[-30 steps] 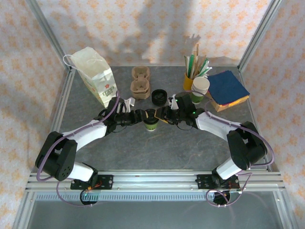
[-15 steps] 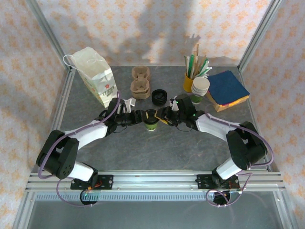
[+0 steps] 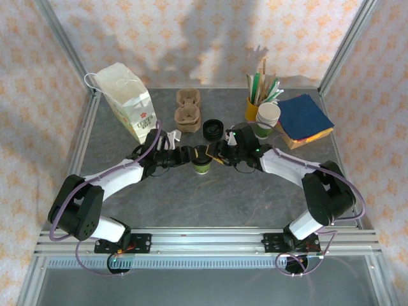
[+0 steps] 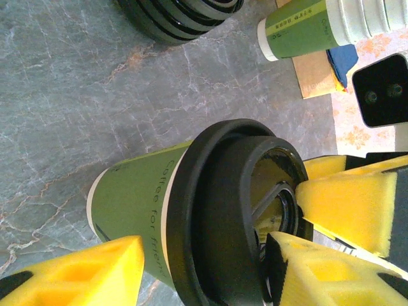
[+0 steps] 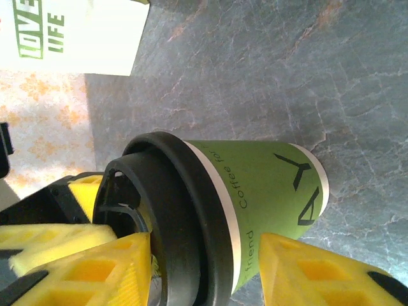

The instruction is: Pack the takeout coffee

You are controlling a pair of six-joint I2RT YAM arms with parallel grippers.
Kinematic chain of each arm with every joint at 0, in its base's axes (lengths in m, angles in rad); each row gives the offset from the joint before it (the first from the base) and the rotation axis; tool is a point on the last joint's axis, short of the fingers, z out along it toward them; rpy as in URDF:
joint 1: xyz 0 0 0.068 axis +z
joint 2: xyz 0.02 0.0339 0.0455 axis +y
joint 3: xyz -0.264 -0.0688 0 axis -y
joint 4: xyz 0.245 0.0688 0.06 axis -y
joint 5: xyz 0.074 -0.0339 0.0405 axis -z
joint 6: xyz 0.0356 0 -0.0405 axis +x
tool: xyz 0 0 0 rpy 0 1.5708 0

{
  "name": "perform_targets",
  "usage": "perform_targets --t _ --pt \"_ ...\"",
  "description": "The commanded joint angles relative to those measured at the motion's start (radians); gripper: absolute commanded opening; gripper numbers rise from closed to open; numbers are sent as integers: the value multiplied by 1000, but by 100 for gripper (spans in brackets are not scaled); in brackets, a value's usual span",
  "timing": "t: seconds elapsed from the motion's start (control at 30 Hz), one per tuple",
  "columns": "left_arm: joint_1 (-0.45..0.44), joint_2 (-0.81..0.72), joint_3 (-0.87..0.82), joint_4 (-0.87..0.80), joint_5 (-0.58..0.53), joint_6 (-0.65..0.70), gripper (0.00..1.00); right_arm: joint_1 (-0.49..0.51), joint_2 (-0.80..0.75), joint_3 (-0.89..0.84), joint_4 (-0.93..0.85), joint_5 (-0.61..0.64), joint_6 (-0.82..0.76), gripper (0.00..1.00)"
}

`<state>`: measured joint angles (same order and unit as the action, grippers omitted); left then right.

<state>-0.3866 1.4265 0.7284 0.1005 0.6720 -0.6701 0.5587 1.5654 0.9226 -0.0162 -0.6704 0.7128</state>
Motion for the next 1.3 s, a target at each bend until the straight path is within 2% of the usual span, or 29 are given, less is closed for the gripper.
perform_targets --t 0.0,0.33,0.8,1.27 --pt "-7 -11 52 -82 -34 42 56 3 27 59 -109 59 -57 47" --pt "-7 -19 99 -96 -33 37 60 3 30 94 -145 74 -71 48" --pt "-7 120 172 -108 -75 66 62 3 24 78 -146 83 -75 48" --pt "-7 106 69 -87 -88 57 58 4 0 -4 -139 124 -78 47"
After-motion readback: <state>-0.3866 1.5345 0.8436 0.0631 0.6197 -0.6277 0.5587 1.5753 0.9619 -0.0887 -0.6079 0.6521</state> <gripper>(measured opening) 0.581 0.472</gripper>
